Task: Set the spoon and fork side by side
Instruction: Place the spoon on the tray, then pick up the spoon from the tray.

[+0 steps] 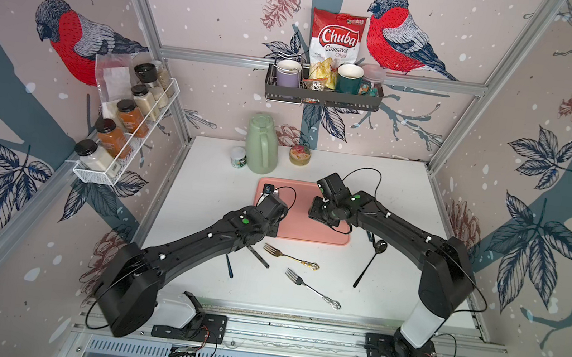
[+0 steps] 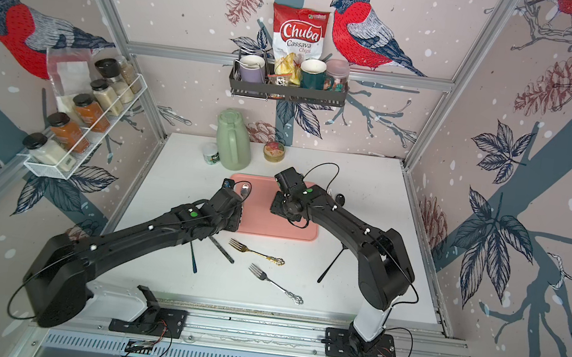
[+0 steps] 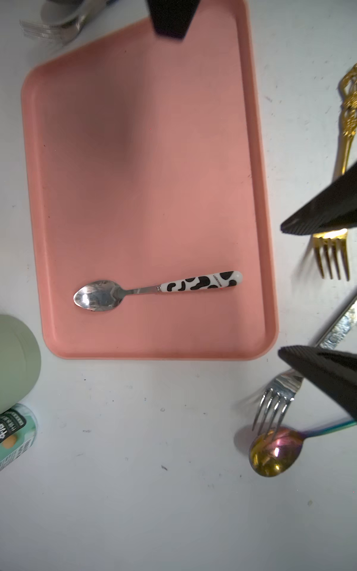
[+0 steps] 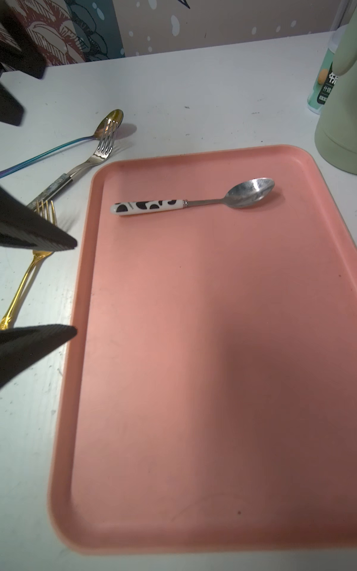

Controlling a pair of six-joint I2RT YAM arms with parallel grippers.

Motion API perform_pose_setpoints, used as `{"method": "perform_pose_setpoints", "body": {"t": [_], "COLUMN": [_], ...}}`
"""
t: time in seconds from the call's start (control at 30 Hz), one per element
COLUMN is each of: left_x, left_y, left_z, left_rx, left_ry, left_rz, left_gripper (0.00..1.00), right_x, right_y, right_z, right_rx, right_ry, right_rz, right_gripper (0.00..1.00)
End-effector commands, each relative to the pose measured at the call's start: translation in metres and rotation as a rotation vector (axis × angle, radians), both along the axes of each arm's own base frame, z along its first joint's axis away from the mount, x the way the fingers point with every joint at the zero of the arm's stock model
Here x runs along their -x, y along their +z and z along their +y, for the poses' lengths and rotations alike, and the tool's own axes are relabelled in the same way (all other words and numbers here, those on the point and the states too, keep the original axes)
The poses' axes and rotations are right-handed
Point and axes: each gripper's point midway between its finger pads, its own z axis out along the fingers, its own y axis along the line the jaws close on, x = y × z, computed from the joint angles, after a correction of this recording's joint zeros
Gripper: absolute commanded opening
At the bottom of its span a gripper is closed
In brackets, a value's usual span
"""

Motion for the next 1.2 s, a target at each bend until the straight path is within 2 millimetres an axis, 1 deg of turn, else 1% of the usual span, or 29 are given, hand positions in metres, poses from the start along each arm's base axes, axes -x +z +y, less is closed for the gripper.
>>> {"method": "perform_pose_setpoints", "body": {"t": [0.0,0.2,0.4,0.53,0.67,0.87,1.07,1.17], "left_x": [-0.021,-0.044,-0.052,-0.053,-0.052,-0.054,-0.053,-0.053], "left_y": [-0.015,-0.052,-0.080,-0.096,-0.103,-0.104,-0.108,-0.106], "left_z": [-0.011,-0.016,-0.013,-0.015,-0.017,-0.013,-0.013,-0.013], "left_rx": [0.016,-0.036,-0.048,-0.048,-0.031,-0.041,-0.037,-0.039], "left_ry": [0.007,0.028,0.041,0.034,0.035,0.045,0.045,0.045], "left_rz": [0.067,0.156,0.190,0.217,0.230,0.232,0.241,0.243], "left_gripper": [0.51,0.51,0.50,0.45,0.41,0.32,0.21,0.13], "right_x": [0.000,0.013,0.021,0.024,0.025,0.026,0.026,0.026], "right_y": [0.018,0.035,0.046,0.056,0.059,0.054,0.053,0.053], "right_z": [0.000,-0.023,-0.044,-0.051,-0.055,-0.056,-0.056,-0.057], "right_rx": [-0.073,-0.087,-0.120,-0.140,-0.144,-0.144,-0.144,-0.142], "right_ry": [0.015,0.012,-0.009,-0.014,-0.017,-0.017,-0.015,-0.017], "right_rz": [-0.073,-0.127,-0.156,-0.180,-0.188,-0.173,-0.168,-0.165], "right_gripper": [0.40,0.40,0.40,0.41,0.41,0.41,0.41,0.41]}}
